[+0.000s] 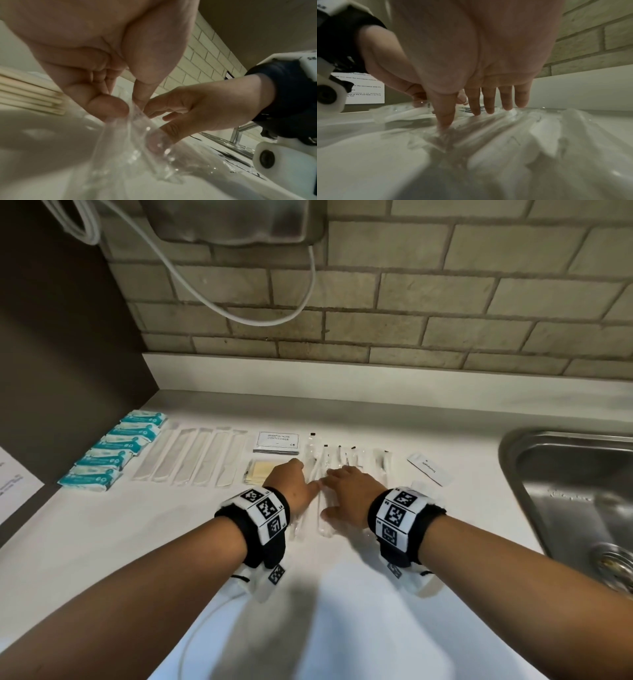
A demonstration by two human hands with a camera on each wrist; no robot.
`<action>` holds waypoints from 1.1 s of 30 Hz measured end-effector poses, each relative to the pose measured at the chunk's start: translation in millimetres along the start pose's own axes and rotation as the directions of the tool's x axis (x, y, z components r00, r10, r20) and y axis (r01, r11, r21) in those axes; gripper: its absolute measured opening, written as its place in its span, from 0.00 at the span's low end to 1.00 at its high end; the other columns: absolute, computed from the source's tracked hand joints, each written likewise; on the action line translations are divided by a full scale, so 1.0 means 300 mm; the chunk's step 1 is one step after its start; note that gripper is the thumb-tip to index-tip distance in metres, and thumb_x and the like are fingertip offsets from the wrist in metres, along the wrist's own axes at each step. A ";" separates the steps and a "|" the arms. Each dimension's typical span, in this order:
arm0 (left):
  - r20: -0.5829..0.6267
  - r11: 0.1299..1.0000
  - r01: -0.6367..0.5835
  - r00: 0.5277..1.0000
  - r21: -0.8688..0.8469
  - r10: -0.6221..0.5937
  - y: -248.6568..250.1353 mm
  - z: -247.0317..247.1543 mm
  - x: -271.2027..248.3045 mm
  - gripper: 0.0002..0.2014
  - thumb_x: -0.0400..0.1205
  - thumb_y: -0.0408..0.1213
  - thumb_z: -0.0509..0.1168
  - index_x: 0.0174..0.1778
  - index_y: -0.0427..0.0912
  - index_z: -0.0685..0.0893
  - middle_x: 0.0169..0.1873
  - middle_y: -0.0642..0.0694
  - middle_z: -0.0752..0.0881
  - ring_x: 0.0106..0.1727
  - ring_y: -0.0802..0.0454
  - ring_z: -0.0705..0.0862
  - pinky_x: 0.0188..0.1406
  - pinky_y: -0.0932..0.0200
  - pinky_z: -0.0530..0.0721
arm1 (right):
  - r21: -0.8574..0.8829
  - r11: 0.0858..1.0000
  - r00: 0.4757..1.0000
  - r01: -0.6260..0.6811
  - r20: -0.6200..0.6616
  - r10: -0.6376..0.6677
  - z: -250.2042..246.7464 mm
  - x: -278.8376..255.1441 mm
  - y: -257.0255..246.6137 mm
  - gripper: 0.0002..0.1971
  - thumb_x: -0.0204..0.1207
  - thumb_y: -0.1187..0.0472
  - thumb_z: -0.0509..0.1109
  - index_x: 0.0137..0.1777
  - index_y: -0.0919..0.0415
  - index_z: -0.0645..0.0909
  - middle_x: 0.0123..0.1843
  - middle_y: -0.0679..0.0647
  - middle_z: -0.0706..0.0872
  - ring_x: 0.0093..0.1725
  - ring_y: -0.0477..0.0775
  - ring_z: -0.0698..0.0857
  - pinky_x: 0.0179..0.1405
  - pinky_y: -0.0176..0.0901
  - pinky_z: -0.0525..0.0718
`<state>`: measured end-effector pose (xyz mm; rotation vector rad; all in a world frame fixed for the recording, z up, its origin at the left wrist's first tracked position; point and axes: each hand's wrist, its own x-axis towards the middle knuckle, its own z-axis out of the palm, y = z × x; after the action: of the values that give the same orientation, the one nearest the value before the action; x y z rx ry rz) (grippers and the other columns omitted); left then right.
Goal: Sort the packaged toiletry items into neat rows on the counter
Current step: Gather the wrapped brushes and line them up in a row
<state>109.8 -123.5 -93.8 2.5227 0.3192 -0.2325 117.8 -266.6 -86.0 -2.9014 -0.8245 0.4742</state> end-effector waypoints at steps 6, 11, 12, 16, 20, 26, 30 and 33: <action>0.013 1.000 0.009 1.000 -0.027 -0.008 0.031 0.027 0.003 0.32 0.81 0.46 0.68 0.77 0.41 0.63 0.58 0.40 0.86 0.55 0.43 0.86 0.48 0.57 0.79 | 0.007 0.998 0.998 -0.061 0.027 0.061 -0.030 -0.035 0.038 0.31 0.79 0.47 0.65 0.81 0.53 0.64 0.83 0.53 0.64 0.82 0.59 0.62 0.78 0.55 0.66; 0.003 0.999 0.032 0.999 0.033 -0.032 0.074 0.031 0.022 0.30 0.80 0.47 0.69 0.72 0.38 0.65 0.57 0.38 0.86 0.56 0.39 0.86 0.51 0.52 0.82 | 0.048 0.994 0.995 -0.097 0.039 0.095 -0.032 -0.052 0.066 0.31 0.79 0.49 0.66 0.81 0.50 0.64 0.84 0.52 0.62 0.82 0.58 0.62 0.78 0.58 0.67; 0.003 0.999 0.037 0.999 0.035 -0.037 0.081 0.031 0.028 0.30 0.79 0.46 0.69 0.72 0.37 0.65 0.57 0.37 0.85 0.57 0.39 0.86 0.52 0.51 0.83 | 0.050 0.993 0.994 -0.102 0.042 0.100 -0.034 -0.054 0.071 0.31 0.79 0.49 0.66 0.81 0.50 0.63 0.85 0.51 0.60 0.83 0.58 0.60 0.79 0.58 0.66; 0.012 0.996 0.005 1.000 0.088 -0.007 0.092 0.013 0.030 0.29 0.79 0.46 0.68 0.71 0.36 0.68 0.62 0.38 0.83 0.61 0.40 0.83 0.54 0.52 0.82 | 0.030 0.993 0.992 -0.118 0.052 0.117 -0.046 -0.055 0.082 0.29 0.79 0.51 0.67 0.80 0.50 0.66 0.85 0.50 0.59 0.83 0.58 0.60 0.79 0.59 0.67; 0.057 0.966 -0.089 0.995 0.242 0.077 0.071 -0.002 0.013 0.27 0.79 0.51 0.66 0.69 0.39 0.74 0.65 0.40 0.79 0.63 0.41 0.82 0.61 0.50 0.81 | 0.025 0.993 0.992 -0.115 0.049 0.114 -0.050 -0.047 0.080 0.32 0.78 0.54 0.66 0.82 0.53 0.63 0.86 0.53 0.58 0.84 0.60 0.58 0.81 0.57 0.63; 0.113 0.871 -0.288 0.958 0.399 0.265 0.028 -0.012 -0.046 0.23 0.82 0.38 0.62 0.75 0.44 0.74 0.73 0.47 0.74 0.73 0.43 0.68 0.69 0.48 0.75 | -0.045 0.995 0.996 -0.087 0.018 0.088 -0.045 -0.049 0.043 0.34 0.77 0.50 0.68 0.82 0.58 0.63 0.86 0.55 0.57 0.85 0.61 0.55 0.82 0.54 0.57; 0.237 0.707 -0.435 0.900 0.559 0.367 -0.007 -0.002 -0.101 0.21 0.81 0.43 0.61 0.71 0.50 0.75 0.80 0.54 0.66 0.69 0.42 0.67 0.64 0.50 0.70 | -0.138 0.985 0.995 -0.100 0.017 0.103 -0.017 -0.069 0.030 0.32 0.79 0.47 0.65 0.81 0.58 0.65 0.85 0.55 0.58 0.84 0.62 0.55 0.82 0.54 0.56; 0.229 0.652 -0.458 0.883 0.605 0.409 -0.015 -0.007 -0.120 0.17 0.81 0.47 0.61 0.66 0.50 0.77 0.81 0.55 0.66 0.68 0.42 0.67 0.62 0.49 0.69 | -0.211 0.973 0.995 -0.090 0.031 0.098 0.001 -0.078 0.030 0.33 0.82 0.44 0.58 0.82 0.61 0.61 0.85 0.57 0.59 0.84 0.63 0.53 0.83 0.55 0.55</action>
<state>74.2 -125.0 -86.2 3.1605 -0.5057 -0.2734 103.3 -286.4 -81.3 -3.1463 -0.7898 0.4852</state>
